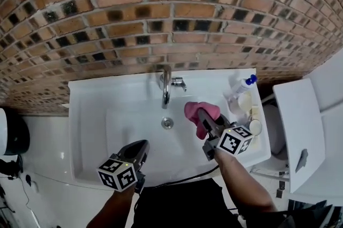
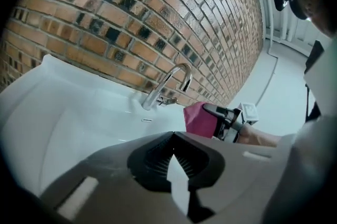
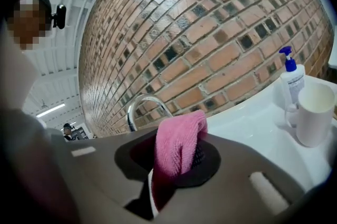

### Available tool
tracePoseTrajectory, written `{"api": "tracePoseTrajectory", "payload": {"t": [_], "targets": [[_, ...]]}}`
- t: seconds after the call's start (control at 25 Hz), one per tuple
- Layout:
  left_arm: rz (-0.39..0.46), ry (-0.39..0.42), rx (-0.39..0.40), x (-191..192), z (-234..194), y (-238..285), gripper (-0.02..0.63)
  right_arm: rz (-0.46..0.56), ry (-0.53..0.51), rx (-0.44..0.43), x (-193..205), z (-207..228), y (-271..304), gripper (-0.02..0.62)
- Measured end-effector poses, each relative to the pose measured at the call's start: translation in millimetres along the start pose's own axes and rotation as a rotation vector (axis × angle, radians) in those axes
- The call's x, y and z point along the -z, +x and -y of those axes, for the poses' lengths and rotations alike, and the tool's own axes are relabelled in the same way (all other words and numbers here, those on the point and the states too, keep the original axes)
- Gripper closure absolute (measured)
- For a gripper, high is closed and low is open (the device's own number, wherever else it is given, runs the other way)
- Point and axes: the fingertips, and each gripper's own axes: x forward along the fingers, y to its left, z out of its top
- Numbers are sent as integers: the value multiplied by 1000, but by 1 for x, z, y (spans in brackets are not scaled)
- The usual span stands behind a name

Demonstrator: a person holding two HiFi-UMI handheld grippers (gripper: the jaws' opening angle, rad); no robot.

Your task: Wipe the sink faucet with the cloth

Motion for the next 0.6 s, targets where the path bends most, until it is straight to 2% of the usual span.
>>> {"api": "tracePoseTrajectory", "payload": {"t": [0.32,0.6], "targets": [[-37,-49,-69,6,-6,28,603,23,66,11,-14,76,66,534],[-87,-46,-108,15,-2,48,601,13,97,-7,-15,107,120,534]]}}
